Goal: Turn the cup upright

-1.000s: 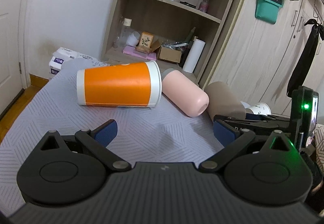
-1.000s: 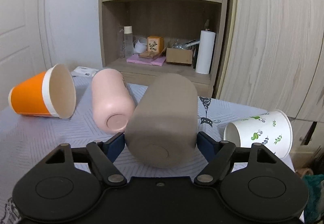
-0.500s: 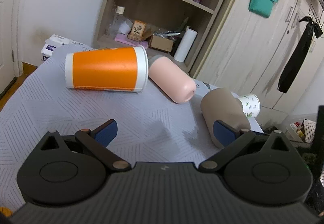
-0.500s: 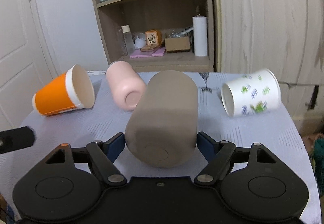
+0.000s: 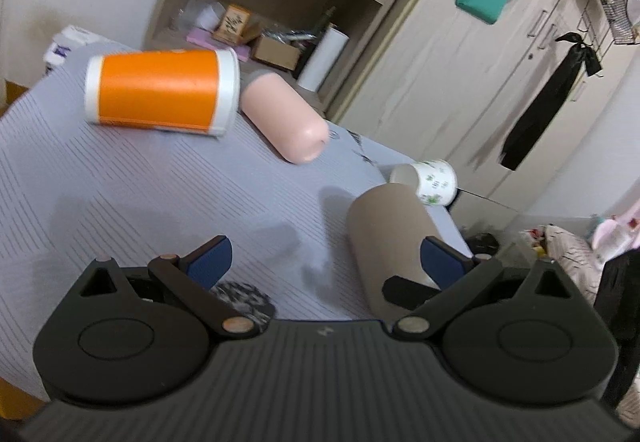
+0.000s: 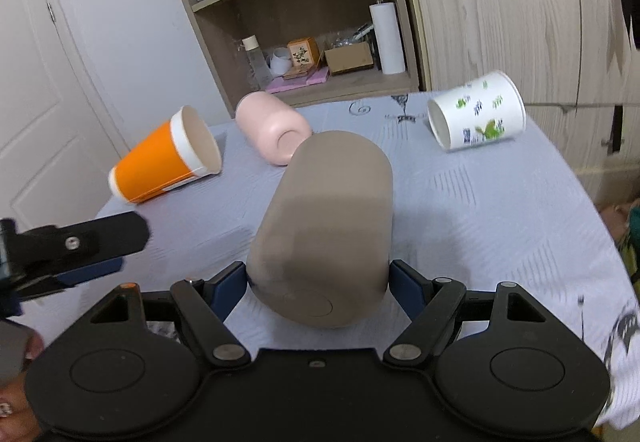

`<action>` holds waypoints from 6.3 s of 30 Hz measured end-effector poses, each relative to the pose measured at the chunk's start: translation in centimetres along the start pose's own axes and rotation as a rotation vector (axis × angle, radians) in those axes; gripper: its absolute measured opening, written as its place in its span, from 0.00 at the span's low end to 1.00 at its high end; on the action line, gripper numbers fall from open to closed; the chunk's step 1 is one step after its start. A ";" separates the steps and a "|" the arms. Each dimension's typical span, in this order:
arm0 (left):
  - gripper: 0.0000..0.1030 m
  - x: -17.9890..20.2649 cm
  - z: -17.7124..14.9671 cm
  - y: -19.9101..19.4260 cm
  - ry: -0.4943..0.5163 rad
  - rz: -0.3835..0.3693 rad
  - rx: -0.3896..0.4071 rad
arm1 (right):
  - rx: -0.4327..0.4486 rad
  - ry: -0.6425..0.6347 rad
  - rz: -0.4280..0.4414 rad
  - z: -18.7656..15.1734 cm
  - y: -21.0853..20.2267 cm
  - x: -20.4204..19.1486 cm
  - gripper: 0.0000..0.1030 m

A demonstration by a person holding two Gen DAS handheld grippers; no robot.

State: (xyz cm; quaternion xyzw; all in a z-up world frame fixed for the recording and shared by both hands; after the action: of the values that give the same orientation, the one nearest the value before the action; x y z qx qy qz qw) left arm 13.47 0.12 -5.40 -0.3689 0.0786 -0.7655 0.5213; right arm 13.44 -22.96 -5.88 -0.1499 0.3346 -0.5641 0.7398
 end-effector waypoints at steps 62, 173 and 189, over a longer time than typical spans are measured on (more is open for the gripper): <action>0.69 2.9 0.8 6.0 0.075 -0.275 -0.227 | -0.097 -0.042 0.269 1.5 0.5 2.8 0.82; 0.75 5.4 -4.0 -14.1 0.407 0.170 0.427 | 0.482 -0.466 -0.163 -4.1 -12.5 -3.8 0.84; 1.00 4.6 -5.3 -14.1 0.347 0.204 0.459 | 0.472 -0.307 -0.177 -4.6 -12.8 -2.9 1.00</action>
State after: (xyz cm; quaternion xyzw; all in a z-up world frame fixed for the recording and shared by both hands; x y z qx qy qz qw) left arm -1.25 1.03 0.16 -0.0954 0.0284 -0.7586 0.6439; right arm 0.61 -23.66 -0.62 -0.0861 0.0639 -0.6593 0.7442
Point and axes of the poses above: each gripper's, at about its wrist camera, not at the fingertips, and y roughly the way its jaws point, x to its right, z to its top, the point moved 1 cm from there along y, roughly the way its jaws point, and after that the axes turned 1 degree about z, right-handed, at the moved point
